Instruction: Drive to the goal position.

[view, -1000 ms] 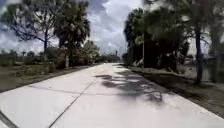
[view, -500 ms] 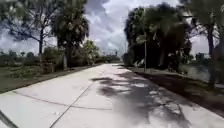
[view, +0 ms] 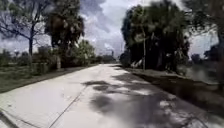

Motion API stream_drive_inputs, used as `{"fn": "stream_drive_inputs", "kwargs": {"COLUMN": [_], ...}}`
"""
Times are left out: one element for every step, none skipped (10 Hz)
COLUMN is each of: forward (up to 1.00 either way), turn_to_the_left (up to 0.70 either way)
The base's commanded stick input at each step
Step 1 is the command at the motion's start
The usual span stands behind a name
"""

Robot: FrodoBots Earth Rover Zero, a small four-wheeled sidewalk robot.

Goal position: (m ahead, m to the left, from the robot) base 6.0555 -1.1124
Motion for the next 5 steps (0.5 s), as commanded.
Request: {"fn": "stream_drive_inputs", "kwargs": {"forward": [0.85, 0.85, 0.85, 0.85, 0.85], "turn_to_the_left": [0.0, 0.0, 0.0, 0.0, 0.0]}}
